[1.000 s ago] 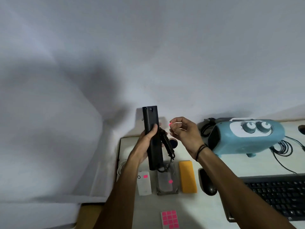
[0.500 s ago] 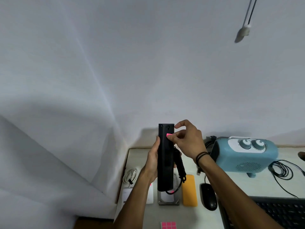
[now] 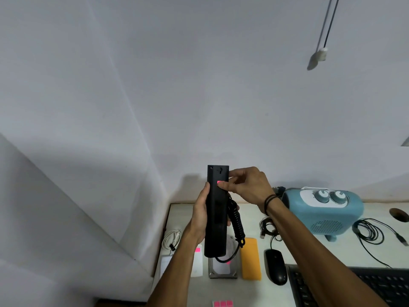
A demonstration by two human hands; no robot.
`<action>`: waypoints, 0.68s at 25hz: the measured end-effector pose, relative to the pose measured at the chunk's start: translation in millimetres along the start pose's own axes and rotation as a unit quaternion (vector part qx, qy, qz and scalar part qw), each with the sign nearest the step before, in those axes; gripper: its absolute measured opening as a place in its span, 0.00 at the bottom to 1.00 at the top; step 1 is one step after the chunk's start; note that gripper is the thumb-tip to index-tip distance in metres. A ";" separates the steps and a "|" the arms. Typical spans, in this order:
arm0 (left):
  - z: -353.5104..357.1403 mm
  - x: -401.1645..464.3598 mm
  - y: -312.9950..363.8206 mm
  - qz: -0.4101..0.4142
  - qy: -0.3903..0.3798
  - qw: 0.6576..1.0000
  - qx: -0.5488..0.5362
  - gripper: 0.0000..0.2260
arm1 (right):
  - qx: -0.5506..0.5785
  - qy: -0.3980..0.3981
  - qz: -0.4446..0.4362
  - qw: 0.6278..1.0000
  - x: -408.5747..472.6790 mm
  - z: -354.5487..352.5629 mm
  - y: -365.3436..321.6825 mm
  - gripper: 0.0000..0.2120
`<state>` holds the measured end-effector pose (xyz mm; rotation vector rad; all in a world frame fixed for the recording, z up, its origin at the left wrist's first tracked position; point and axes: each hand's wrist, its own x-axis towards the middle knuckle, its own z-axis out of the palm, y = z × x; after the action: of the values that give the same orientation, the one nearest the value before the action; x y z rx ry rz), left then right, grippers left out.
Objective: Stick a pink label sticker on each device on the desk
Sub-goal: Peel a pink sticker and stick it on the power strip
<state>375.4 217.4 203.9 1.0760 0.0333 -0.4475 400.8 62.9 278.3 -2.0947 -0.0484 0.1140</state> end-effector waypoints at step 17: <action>1.3 -9.5 1.0 -0.032 0.042 0.998 0.032 0.38 | 0.022 -0.044 -0.016 0.999 5.4 14.0 20.9 0.12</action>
<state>366.9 219.9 207.6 1.1589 0.1294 -0.4634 404.5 64.8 252.9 -2.0440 -0.1298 0.1860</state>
